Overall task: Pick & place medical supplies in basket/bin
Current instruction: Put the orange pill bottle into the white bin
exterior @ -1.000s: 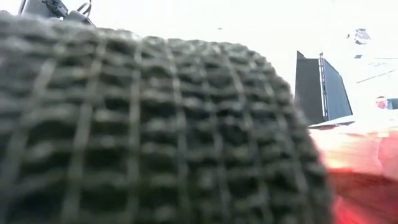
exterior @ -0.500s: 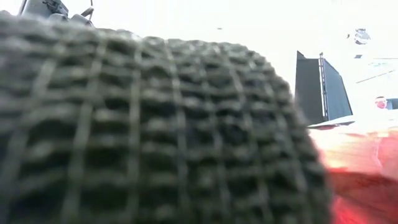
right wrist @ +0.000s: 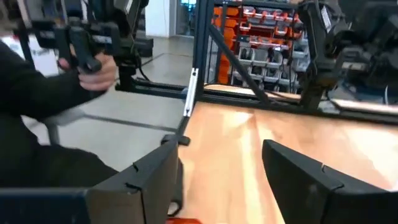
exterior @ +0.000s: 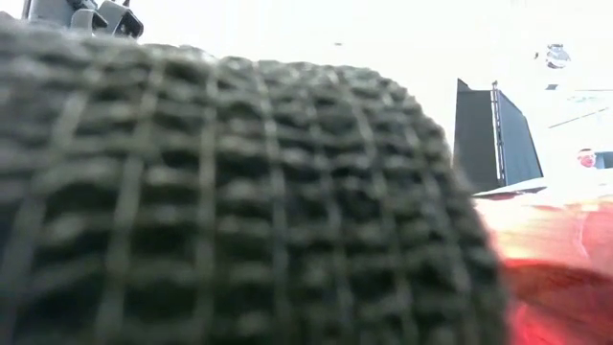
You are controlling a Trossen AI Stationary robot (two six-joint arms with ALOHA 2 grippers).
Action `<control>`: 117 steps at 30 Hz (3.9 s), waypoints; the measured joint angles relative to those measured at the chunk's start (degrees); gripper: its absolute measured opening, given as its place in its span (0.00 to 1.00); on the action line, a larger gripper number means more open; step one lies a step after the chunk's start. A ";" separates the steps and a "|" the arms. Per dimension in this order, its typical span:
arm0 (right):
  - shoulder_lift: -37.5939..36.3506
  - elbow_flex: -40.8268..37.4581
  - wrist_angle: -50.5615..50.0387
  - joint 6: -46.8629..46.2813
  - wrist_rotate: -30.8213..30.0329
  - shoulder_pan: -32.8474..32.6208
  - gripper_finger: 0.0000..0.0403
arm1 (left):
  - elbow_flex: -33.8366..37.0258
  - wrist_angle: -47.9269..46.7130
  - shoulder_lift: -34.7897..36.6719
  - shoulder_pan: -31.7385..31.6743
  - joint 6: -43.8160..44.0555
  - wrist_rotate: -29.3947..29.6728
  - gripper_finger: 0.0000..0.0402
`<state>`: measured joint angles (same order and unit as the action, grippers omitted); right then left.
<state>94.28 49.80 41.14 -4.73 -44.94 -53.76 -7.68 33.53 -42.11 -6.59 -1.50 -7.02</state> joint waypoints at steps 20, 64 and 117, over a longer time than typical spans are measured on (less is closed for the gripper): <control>13.68 8.14 -0.01 -12.41 -4.59 -3.26 0.60 | 0.02 -0.84 0.00 -0.02 1.69 1.59 0.09; 19.47 8.09 -9.38 -28.14 -4.01 -3.66 0.73 | 0.07 -3.29 0.00 -0.02 3.28 1.09 0.09; -28.19 8.92 -37.63 7.93 -1.56 14.86 0.40 | 0.07 -3.64 0.00 -0.02 -1.20 4.19 0.09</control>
<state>66.09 58.72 3.51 3.21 -46.50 -38.90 -7.62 29.89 -42.10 -6.61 -2.70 -2.84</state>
